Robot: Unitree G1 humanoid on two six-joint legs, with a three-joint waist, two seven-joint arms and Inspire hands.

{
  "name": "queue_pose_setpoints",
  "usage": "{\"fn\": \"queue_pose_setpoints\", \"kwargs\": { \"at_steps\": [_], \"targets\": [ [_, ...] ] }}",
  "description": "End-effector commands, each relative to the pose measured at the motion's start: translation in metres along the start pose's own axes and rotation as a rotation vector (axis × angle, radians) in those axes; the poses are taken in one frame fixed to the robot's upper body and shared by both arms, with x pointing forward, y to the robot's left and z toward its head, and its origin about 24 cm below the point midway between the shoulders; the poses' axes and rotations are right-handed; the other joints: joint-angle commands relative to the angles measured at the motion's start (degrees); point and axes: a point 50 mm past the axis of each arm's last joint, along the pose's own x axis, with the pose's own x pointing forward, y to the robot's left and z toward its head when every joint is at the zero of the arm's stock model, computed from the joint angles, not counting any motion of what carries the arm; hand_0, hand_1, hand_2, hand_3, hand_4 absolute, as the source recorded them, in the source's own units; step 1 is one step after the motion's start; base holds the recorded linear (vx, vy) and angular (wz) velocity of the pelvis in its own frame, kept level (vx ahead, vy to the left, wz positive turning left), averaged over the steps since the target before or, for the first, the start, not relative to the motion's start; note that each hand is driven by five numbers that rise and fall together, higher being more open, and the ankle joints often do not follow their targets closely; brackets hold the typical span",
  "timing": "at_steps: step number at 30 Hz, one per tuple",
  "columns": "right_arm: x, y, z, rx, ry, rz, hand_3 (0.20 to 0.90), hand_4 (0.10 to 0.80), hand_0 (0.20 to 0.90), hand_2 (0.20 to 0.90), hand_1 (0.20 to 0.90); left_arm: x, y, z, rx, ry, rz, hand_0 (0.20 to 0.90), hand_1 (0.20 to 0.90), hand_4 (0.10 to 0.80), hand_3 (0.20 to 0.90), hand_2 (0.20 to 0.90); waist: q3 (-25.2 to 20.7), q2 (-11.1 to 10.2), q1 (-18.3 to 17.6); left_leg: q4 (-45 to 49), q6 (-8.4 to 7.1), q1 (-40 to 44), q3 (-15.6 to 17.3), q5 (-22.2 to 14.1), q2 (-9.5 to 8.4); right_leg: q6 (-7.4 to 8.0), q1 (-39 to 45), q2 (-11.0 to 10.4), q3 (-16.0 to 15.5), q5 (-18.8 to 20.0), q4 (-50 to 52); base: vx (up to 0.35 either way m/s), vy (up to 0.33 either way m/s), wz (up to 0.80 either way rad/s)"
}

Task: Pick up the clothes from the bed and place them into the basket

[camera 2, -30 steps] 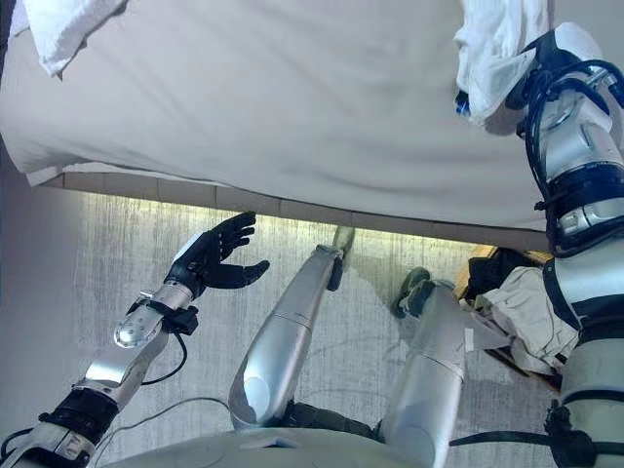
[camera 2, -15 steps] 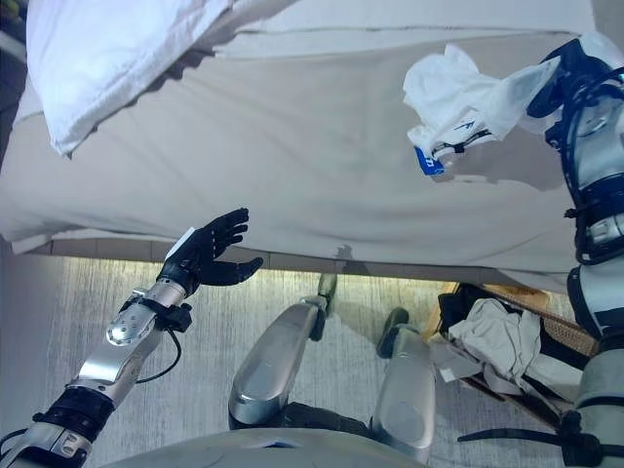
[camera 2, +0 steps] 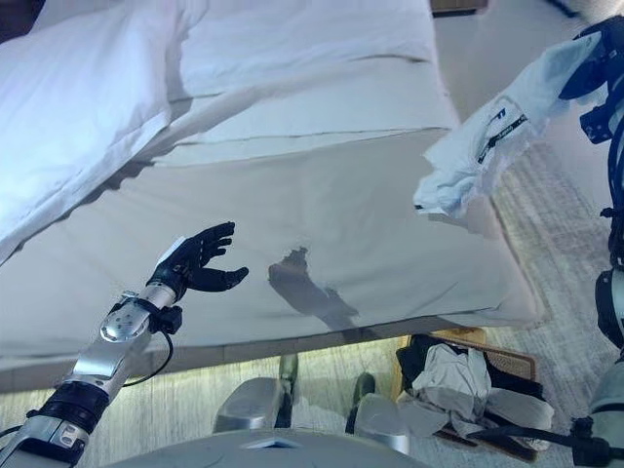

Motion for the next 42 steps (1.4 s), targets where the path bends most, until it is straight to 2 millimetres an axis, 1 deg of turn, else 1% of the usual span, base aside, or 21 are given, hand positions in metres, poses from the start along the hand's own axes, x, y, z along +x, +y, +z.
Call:
{"fn": "queue_pose_setpoints", "kwargs": {
  "at_steps": [1,3,4,6,7,8,9,10,14,18,19,20,22,23,26,29,31,32,37,41,42],
  "targets": [
    [-0.014,-0.052,-0.004,-0.046,-0.083,-0.174,0.2,0.1,0.3,0.3,0.3,-0.003,-0.002,-0.005,0.023,-0.024,0.001,0.9,0.9,0.8,0.9,0.9,-12.2,-0.6,-2.5,2.2,-2.24,0.6,0.9,-7.8,2.1,0.57,-4.4,1.1,1.7,1.5,-0.4,-0.099,0.01,-0.29],
    [-0.018,-0.061,-0.007,-0.024,-0.091,-0.216,0.2,0.1,0.3,0.3,0.3,-0.001,-0.001,-0.004,0.024,-0.024,0.014,0.9,0.9,0.8,0.9,0.9,-12.8,-0.6,-3.8,0.6,-2.29,1.6,1.5,-7.7,2.21,0.8,-4.4,1.7,2.6,2.0,-1.5,-0.085,0.009,-0.33],
    [-0.018,-0.061,-0.007,-0.023,-0.09,-0.216,0.2,0.1,0.3,0.3,0.3,-0.001,-0.001,-0.004,0.025,-0.024,0.014,0.9,0.9,0.8,0.9,0.9,-12.7,-0.6,-3.7,0.5,-2.29,1.6,1.5,-7.7,2.22,0.8,-4.3,1.7,2.7,2.1,-1.6,-0.054,0.004,-0.32],
    [-0.024,-0.071,-0.015,0.008,-0.093,-0.246,0.2,0.1,0.3,0.3,0.3,0.002,0.001,-0.006,0.022,-0.016,0.029,0.9,0.9,0.8,0.9,0.9,-13.5,-0.6,-5.7,-0.6,-2.3,2.5,2.3,-7.7,2.14,1.04,-4.4,2.6,4.5,2.7,-2.9,-0.054,0.003,-0.31],
    [-0.025,-0.073,-0.016,0.011,-0.092,-0.25,0.2,0.1,0.3,0.3,0.3,0.002,0.001,-0.006,0.023,-0.016,0.029,0.9,0.9,0.8,0.9,0.9,-13.6,-0.7,-5.7,-0.7,-2.3,2.6,2.4,-7.8,2.15,1.06,-4.4,2.7,4.7,2.8,-3.0,-0.044,0.007,-0.26],
    [-0.028,-0.077,-0.018,0.018,-0.097,-0.26,0.2,0.1,0.3,0.3,0.3,0.002,0.002,-0.008,0.02,-0.012,0.032,0.9,0.9,0.8,0.9,0.9,-13.9,-0.7,-6.9,-0.7,-2.24,2.9,2.9,-8.0,2.21,1.08,-4.5,2.9,5.5,2.8,-3.0,-0.024,0.013,-0.28],
    [-0.03,-0.079,-0.021,0.026,-0.099,-0.263,0.2,0.1,0.3,0.3,0.3,0.002,0.002,-0.009,0.02,-0.01,0.032,0.9,0.9,0.8,0.9,0.9,-14.1,-0.7,-7.2,-0.7,-2.21,3.1,3.3,-8.1,2.27,1.09,-4.5,3.1,5.9,2.8,-2.9,-0.039,0.026,-0.25],
    [-0.034,-0.08,-0.026,0.04,-0.106,-0.266,0.2,0.1,0.3,0.3,0.3,0.003,0.003,-0.01,0.013,-0.008,0.037,0.9,0.9,0.8,0.9,0.9,-14.4,-0.4,-8.6,-0.7,-2.09,3.3,3.9,-8.4,2.34,1.13,-4.9,3.5,6.9,2.6,-2.6,-0.031,0.024,-0.31],
    [-0.044,-0.072,-0.047,0.053,-0.093,-0.258,0.2,0.1,0.3,0.3,0.3,0.007,0.006,-0.007,0.011,-0.007,0.047,0.9,0.9,0.8,0.9,0.9,-14.4,-0.3,-10.8,-0.5,-1.59,3.5,4.2,-8.9,2.08,1.0,-5.7,4.5,9.2,2.3,-1.7,-0.06,0.006,-0.3],
    [-0.053,-0.066,-0.062,0.051,-0.077,-0.235,0.2,0.1,0.3,0.3,0.3,0.009,0.008,-0.008,0.013,0.001,0.053,0.9,0.9,0.8,0.9,0.9,-14.1,-0.2,-12.3,0.2,-1.2,3.7,4.9,-9.6,1.99,0.98,-6.1,5.0,10.7,2.2,-1.4,-0.037,0.004,-0.29],
    [-0.057,-0.061,-0.069,0.048,-0.068,-0.214,0.2,0.1,0.3,0.3,0.3,0.007,0.008,-0.012,0.01,0.009,0.059,0.9,0.9,0.8,0.9,0.9,-14.1,0.0,-13.2,0.6,-1.06,3.9,5.3,-10.0,1.9,1.01,-6.1,5.1,11.3,2.3,-1.5,0.001,0.003,-0.36],
    [-0.058,-0.061,-0.071,0.047,-0.064,-0.212,0.2,0.1,0.3,0.3,0.3,0.006,0.008,-0.012,0.01,0.011,0.058,0.9,0.9,0.8,0.9,0.9,-14.1,0.0,-13.3,0.6,-1.04,4.0,5.4,-10.1,1.89,1.02,-6.1,5.2,11.4,2.4,-1.5,0.011,-0.002,-0.27],
    [-0.065,-0.048,-0.086,0.06,-0.046,-0.185,0.2,0.1,0.3,0.3,0.3,0.004,0.01,-0.016,0.003,0.021,0.062,0.9,0.9,0.8,0.9,0.9,-14.2,0.2,-14.5,1.0,-0.98,4.3,6.4,-10.5,1.97,1.19,-6.3,5.3,12.2,2.6,-1.6,0.005,-0.006,-0.29],
    [-0.066,-0.048,-0.087,0.061,-0.043,-0.186,0.2,0.1,0.3,0.3,0.3,0.004,0.009,-0.016,0.005,0.021,0.06,0.9,0.9,0.8,0.9,0.9,-14.3,0.2,-14.4,1.1,-0.98,4.3,6.4,-10.5,1.98,1.19,-6.3,5.3,12.2,2.6,-1.6,-0.019,-0.002,-0.29],
    [-0.075,-0.027,-0.106,0.112,-0.007,-0.165,0.2,0.1,0.3,0.3,0.3,0.005,0.008,-0.016,0.004,0.021,0.059,0.9,0.9,0.8,0.9,0.9,-13.8,0.6,-15.5,1.4,-0.93,4.2,7.1,-10.7,2.14,1.27,-7.0,5.4,12.8,2.8,-1.5,-0.037,0.003,-0.18],
    [-0.08,-0.015,-0.116,0.157,0.02,-0.143,0.2,0.1,0.3,0.3,0.3,0.006,0.007,-0.015,0.005,0.027,0.057,0.9,0.9,0.8,0.9,0.9,-13.5,0.8,-15.6,1.5,-0.92,4.1,7.3,-10.8,2.14,1.35,-7.2,5.4,12.8,3.0,-1.5,-0.024,-0.004,-0.14],
    [-0.086,0.001,-0.127,0.196,0.048,-0.099,0.2,0.1,0.3,0.3,0.3,0.006,0.008,-0.016,0.003,0.031,0.055,0.9,0.9,0.8,0.9,0.9,-13.2,1.1,-16.0,1.5,-0.86,4.1,7.6,-10.9,2.05,1.44,-7.5,5.4,12.9,3.1,-1.5,-0.008,-0.002,-0.03],
    [-0.087,0.003,-0.128,0.195,0.053,-0.093,0.2,0.1,0.3,0.3,0.3,0.006,0.008,-0.016,0.004,0.032,0.054,0.9,0.9,0.8,0.9,0.9,-13.1,1.0,-16.0,1.5,-0.86,4.0,7.6,-10.9,2.05,1.46,-7.5,5.4,12.8,3.1,-1.4,0.0,0.0,0.0],
    [-0.096,0.03,-0.147,0.178,0.127,0.044,0.2,0.1,0.3,0.3,0.3,0.005,0.007,-0.015,0.001,0.031,0.049,0.9,0.9,0.8,0.9,0.9,-12.6,1.2,-16.1,1.8,-0.77,3.8,8.1,-10.9,1.92,1.61,-8.1,5.2,12.5,3.4,-1.2,-0.002,-0.004,0.01],
    [-0.1,0.047,-0.154,0.184,0.167,0.131,0.2,0.1,0.3,0.3,0.3,0.005,0.006,-0.017,0.006,0.042,0.042,0.9,0.9,0.8,0.9,0.9,-12.4,1.3,-16.0,2.0,-0.75,3.6,8.3,-10.8,1.74,1.69,-8.5,5.0,12.1,3.5,-1.0,0.0,0.0,0.0],
    [-0.102,0.055,-0.156,0.19,0.181,0.16,0.2,0.1,0.3,0.3,0.3,0.005,0.006,-0.017,0.012,0.046,0.037,0.9,0.9,0.8,0.9,0.9,-12.3,1.4,-15.9,2.1,-0.7,3.5,8.3,-10.8,1.65,1.71,-8.6,4.9,12.1,3.5,-0.8,-0.006,-0.025,-0.03]
  ]
}}
